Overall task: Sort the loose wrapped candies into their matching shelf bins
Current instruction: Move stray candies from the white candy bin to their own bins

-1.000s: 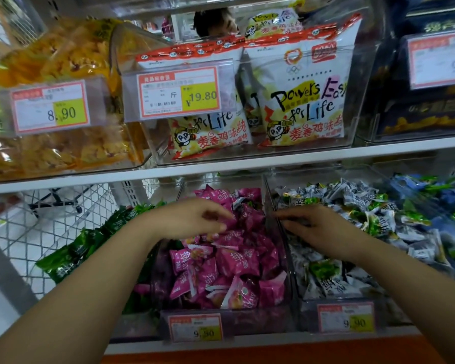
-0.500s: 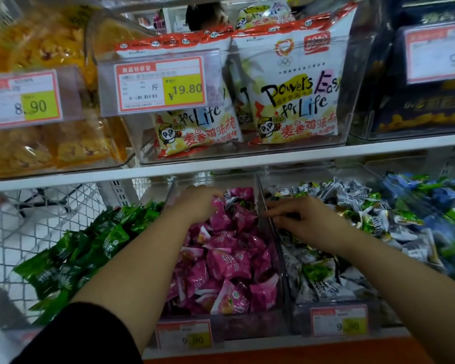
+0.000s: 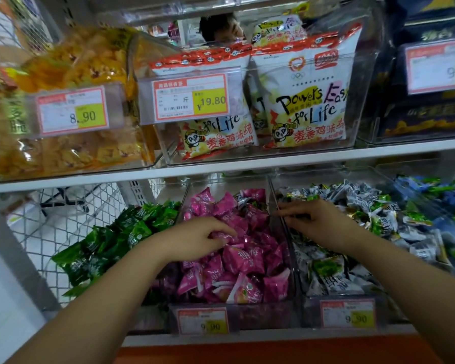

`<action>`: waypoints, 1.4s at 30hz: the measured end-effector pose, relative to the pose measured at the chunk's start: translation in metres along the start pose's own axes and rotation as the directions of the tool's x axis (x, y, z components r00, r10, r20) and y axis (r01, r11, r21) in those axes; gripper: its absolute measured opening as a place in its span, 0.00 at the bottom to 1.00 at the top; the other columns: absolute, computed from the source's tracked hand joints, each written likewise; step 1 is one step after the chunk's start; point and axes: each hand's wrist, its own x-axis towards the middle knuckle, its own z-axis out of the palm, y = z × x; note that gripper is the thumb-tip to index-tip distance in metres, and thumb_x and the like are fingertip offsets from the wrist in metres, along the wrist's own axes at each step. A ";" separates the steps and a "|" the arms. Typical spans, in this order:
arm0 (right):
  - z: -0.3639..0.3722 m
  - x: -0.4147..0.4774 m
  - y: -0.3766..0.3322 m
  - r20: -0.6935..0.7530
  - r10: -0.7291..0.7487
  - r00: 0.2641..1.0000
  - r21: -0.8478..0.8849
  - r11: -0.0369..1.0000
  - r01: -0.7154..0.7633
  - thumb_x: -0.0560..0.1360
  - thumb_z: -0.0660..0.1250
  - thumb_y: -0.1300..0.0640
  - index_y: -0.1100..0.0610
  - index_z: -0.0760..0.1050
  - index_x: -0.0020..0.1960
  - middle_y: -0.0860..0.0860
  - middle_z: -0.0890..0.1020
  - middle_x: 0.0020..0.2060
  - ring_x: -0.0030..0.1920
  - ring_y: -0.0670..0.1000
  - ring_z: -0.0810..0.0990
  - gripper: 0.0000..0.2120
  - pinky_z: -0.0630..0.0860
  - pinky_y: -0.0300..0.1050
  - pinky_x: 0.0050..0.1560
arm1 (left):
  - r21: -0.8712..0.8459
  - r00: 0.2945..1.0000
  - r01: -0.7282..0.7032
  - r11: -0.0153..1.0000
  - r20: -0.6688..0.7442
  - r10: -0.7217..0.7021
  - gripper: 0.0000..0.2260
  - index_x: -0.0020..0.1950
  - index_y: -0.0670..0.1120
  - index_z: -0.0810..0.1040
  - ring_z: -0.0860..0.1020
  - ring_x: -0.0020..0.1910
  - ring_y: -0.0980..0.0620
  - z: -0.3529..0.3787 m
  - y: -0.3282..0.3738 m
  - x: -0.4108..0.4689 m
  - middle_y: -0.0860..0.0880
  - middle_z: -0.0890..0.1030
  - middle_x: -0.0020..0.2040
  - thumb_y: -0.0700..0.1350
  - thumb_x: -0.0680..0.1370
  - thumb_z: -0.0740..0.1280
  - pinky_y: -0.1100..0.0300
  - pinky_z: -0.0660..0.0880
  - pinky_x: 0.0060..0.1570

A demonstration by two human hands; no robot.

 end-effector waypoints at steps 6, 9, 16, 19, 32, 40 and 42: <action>-0.002 -0.002 -0.005 0.005 0.011 1.000 0.006 1.000 -0.011 0.80 0.60 0.59 0.51 0.75 0.65 0.46 0.69 0.70 0.26 0.24 0.68 0.15 0.67 0.23 0.31 | -0.089 0.999 0.042 0.995 -0.001 -0.042 0.12 0.64 0.58 0.75 0.75 0.58 0.59 -0.023 -0.003 -0.008 0.59 0.76 0.62 0.50 0.81 0.61 0.63 0.71 0.59; -0.001 0.000 -0.004 0.004 0.014 1.000 0.022 1.000 -0.014 0.80 0.60 0.59 0.51 0.77 0.63 0.47 0.70 0.70 0.27 0.25 0.69 0.14 0.67 0.24 0.30 | -0.232 0.976 0.025 0.972 -0.204 -0.073 0.11 0.62 0.53 0.77 0.75 0.56 0.58 -0.032 -0.002 0.018 0.56 0.77 0.59 0.46 0.81 0.62 0.72 0.70 0.51; 0.000 0.003 0.002 -0.026 -0.001 1.000 0.040 0.999 0.002 0.79 0.62 0.58 0.51 0.79 0.60 0.44 0.74 0.66 0.34 0.27 0.72 0.12 0.67 0.21 0.34 | -0.183 0.913 0.049 0.982 -0.392 -0.119 0.13 0.64 0.45 0.75 0.75 0.58 0.50 -0.010 -0.010 0.112 0.47 0.77 0.63 0.42 0.80 0.62 0.66 0.69 0.50; 0.001 0.005 0.006 -0.025 -0.017 1.000 0.055 0.998 0.018 0.79 0.63 0.58 0.51 0.79 0.60 0.41 0.73 0.64 0.38 0.27 0.73 0.12 0.67 0.20 0.35 | -0.060 0.941 0.110 0.992 -0.315 -0.123 0.16 0.66 0.47 0.74 0.74 0.61 0.47 -0.003 -0.014 0.132 0.45 0.74 0.66 0.45 0.78 0.66 0.62 0.68 0.53; 0.003 0.003 0.007 -0.032 -0.003 0.999 0.103 0.995 0.007 0.78 0.64 0.57 0.48 0.79 0.58 0.44 0.74 0.67 0.64 0.42 0.73 0.12 0.72 0.34 0.60 | -0.134 0.902 0.106 0.985 -0.404 -0.152 0.21 0.67 0.49 0.72 0.73 0.61 0.48 -0.001 -0.016 0.122 0.46 0.73 0.67 0.46 0.75 0.70 0.63 0.67 0.52; 0.007 0.000 -0.002 -0.268 0.033 0.963 0.164 0.986 0.012 0.79 0.63 0.56 0.48 0.73 0.66 0.42 0.78 0.54 0.48 0.39 0.77 0.16 0.68 0.19 0.40 | -0.334 0.853 -0.165 0.928 -0.520 -0.035 0.20 0.65 0.48 0.73 0.76 0.54 0.56 -0.008 0.018 0.072 0.50 0.78 0.58 0.48 0.74 0.71 0.65 0.69 0.50; 0.007 0.000 -0.006 -0.299 0.045 0.953 0.280 0.959 0.042 0.77 0.65 0.55 0.44 0.67 0.69 0.39 0.75 0.55 0.51 0.38 0.77 0.22 0.74 0.25 0.43 | -0.432 0.873 -0.281 0.857 -0.486 0.042 0.18 0.60 0.52 0.74 0.78 0.54 0.55 -0.004 0.034 0.073 0.51 0.79 0.57 0.47 0.73 0.73 0.59 0.74 0.55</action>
